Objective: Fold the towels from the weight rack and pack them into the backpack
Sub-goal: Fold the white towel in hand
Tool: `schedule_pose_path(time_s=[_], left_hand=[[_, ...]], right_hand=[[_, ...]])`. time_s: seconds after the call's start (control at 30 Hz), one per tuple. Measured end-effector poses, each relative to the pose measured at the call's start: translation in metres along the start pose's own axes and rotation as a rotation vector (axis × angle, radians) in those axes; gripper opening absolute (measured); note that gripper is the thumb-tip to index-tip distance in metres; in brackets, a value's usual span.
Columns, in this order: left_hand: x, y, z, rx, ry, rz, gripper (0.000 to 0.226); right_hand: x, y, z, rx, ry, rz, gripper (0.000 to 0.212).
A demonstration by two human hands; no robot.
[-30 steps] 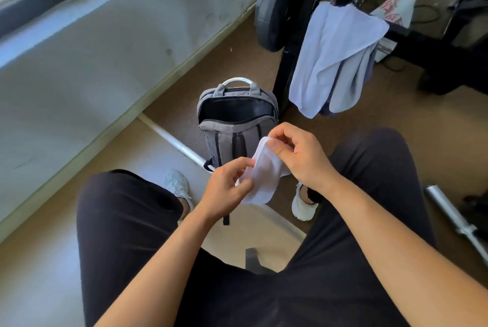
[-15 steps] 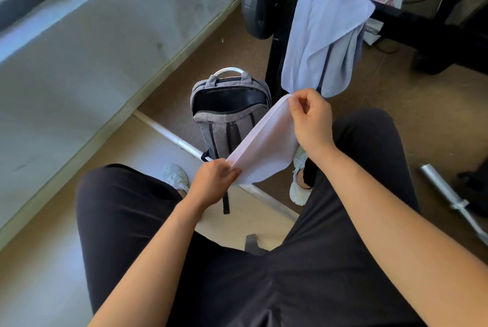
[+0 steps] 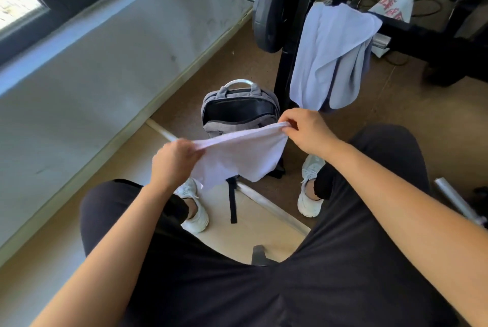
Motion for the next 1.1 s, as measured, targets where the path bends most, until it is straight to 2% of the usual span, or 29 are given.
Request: schedule_pose_path(time_s=[0.07,0.1,0.17,0.23,0.37,0.53,0.63,0.73,0.87,0.93,1.0,1.1], left_hand=[[0.038,-0.021,0.015,0.002,-0.290,-0.288,0.036],[0.049,-0.030,0.023,0.016,-0.360,-0.329,0.031],[0.055,-0.041,0.031,0.015,-0.382,-0.279,0.028],[0.054,-0.037,0.030,0.038,-0.329,-0.203,0.032],[0.048,-0.022,0.028,0.122,-0.215,-0.037,0.029],[0.008,-0.013,0.029,0.120,0.105,0.154,0.027],[-0.013,-0.018,0.031,0.007,0.239,0.319,0.028],[-0.024,-0.029,0.033,-0.136,0.340,0.447,0.034],[-0.028,-0.049,0.033,-0.325,0.421,0.505,0.043],[-0.027,-0.057,0.033,-0.404,0.431,0.550,0.038],[-0.025,-0.061,0.031,-0.433,0.417,0.583,0.029],[-0.012,-0.067,0.023,-0.429,0.321,0.561,0.015]], right_hand=[[0.010,0.022,0.006,0.118,0.037,-0.046,0.013],[0.014,0.033,0.010,0.174,0.060,-0.068,0.014],[0.015,0.050,0.015,0.279,0.123,-0.125,0.014],[0.012,0.059,0.015,0.355,0.180,-0.200,0.012],[0.013,0.069,0.014,0.435,0.190,-0.354,0.013],[0.000,0.079,0.013,0.469,0.298,-0.340,0.017],[-0.004,0.081,0.013,0.457,0.315,-0.265,0.017],[-0.001,0.073,0.011,0.409,0.253,-0.188,0.017],[0.007,0.051,0.010,0.288,0.147,-0.186,0.016],[0.015,0.041,0.011,0.213,0.065,-0.179,0.017],[0.026,0.031,0.014,0.139,-0.024,-0.149,0.009],[0.038,0.017,0.019,0.047,-0.113,-0.046,0.010]])
Point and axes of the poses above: each hand's wrist, its own z-axis away from the middle knuckle, its own x-axis out of the palm, y = z × x, the point moved 10 cm from there along -z, towards the middle knuckle, and after that the axes turned 7 degrees about y, right-handed, at the moved point
